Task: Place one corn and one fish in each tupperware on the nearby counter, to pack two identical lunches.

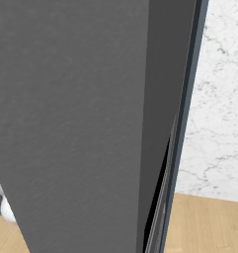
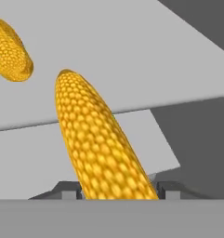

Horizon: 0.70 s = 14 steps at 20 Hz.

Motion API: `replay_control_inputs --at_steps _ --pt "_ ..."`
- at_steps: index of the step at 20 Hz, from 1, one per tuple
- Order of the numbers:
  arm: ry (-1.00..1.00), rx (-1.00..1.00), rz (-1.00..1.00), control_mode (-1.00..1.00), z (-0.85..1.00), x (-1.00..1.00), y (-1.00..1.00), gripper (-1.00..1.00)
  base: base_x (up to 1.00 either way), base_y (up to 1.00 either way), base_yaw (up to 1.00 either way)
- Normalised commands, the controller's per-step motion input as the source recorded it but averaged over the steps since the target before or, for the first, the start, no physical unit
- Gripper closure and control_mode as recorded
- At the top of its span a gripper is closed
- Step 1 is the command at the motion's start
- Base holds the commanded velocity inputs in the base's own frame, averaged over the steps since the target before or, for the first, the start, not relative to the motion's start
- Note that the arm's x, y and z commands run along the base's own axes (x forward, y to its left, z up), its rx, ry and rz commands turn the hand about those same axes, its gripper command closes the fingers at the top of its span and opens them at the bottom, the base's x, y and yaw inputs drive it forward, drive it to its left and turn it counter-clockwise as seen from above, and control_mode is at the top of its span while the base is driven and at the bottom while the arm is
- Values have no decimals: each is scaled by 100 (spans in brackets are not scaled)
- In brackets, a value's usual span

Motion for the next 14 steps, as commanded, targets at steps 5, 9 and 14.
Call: replay_control_inputs --at_steps 5,9,14 --pt "0 10 -18 -100 0 -100 45 100 0 0 0" --pt "0 16 0 -100 1 -100 41 100 0 0 0" --pt "0 19 0 -100 -1 -100 52 100 0 0 0"
